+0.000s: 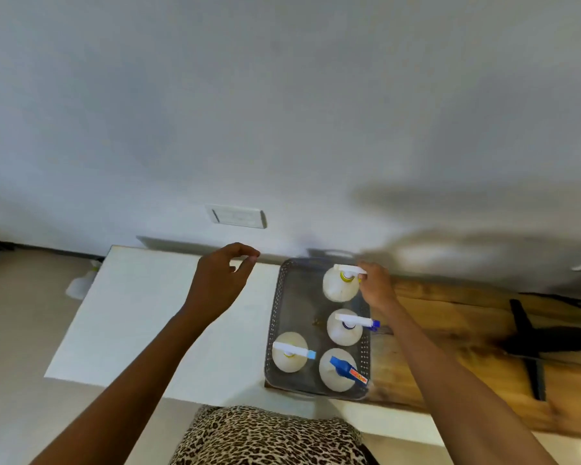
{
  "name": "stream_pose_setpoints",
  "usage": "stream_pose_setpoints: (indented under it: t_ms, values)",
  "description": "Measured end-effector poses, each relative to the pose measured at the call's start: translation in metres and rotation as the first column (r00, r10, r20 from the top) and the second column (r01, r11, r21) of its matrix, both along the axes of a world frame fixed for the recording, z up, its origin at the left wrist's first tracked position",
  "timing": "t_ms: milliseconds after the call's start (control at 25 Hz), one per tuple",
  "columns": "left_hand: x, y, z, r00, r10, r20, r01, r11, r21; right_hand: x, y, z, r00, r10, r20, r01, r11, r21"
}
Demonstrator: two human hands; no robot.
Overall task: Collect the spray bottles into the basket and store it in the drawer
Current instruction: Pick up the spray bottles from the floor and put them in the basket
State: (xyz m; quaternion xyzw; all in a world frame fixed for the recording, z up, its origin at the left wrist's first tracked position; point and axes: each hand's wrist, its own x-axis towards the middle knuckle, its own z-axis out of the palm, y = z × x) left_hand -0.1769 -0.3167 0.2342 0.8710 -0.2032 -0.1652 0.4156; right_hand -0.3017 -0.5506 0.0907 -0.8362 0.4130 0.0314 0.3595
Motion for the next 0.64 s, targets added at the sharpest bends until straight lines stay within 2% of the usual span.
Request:
stream_pose_setpoints:
  t_ms: [360,640]
  values:
    - [0.027,0.011,-0.024,0.986,0.145,-0.077,-0.134,0.981,0.138,0.022,-0.012,-0.052,0.999,0.035,-0.022,-0.034,0.999,0.030]
    - [0.027,0.011,-0.032,0.977,0.177,-0.121,-0.159,0.977,0.143,0.028,-0.017,-0.052,0.994,0.082,-0.074,-0.081,0.997,0.012]
